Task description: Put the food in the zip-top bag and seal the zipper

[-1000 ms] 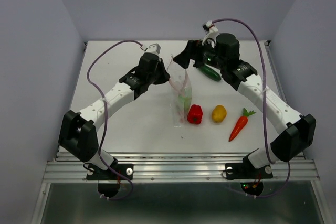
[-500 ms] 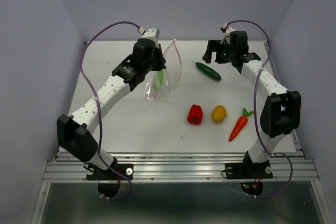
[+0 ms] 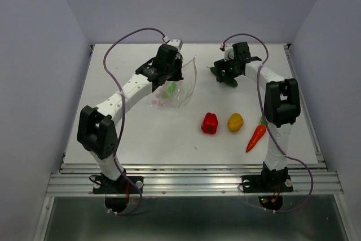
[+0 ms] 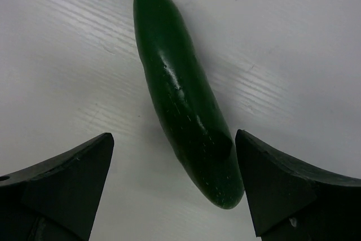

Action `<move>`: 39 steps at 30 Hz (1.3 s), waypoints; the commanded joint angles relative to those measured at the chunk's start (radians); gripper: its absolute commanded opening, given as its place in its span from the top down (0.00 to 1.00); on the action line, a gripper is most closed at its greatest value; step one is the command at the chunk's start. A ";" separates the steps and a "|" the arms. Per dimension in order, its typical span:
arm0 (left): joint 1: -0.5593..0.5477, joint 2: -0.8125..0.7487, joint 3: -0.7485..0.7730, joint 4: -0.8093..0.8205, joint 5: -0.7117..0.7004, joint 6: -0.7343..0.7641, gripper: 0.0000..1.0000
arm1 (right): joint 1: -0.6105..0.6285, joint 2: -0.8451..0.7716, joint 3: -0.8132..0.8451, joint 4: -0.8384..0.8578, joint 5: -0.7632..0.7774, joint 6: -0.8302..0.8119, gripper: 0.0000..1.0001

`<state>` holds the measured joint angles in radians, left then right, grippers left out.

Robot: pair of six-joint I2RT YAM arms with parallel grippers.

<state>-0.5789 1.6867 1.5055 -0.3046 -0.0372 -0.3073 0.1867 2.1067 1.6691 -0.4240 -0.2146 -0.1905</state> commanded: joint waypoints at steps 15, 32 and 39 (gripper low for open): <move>0.004 -0.044 0.019 0.015 0.071 -0.012 1.00 | 0.007 0.064 0.063 0.007 0.061 0.036 0.44; 0.002 -0.047 0.004 0.021 0.077 -0.023 1.00 | 0.025 0.180 0.237 -0.033 0.073 -0.026 0.14; 0.002 -0.041 0.004 0.022 0.068 -0.023 1.00 | 0.043 0.259 0.339 -0.124 0.153 -0.030 0.40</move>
<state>-0.5785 1.6966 1.5055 -0.3107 0.0265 -0.3298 0.2169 2.3425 1.9598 -0.4885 -0.1211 -0.2104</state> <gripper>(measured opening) 0.025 0.736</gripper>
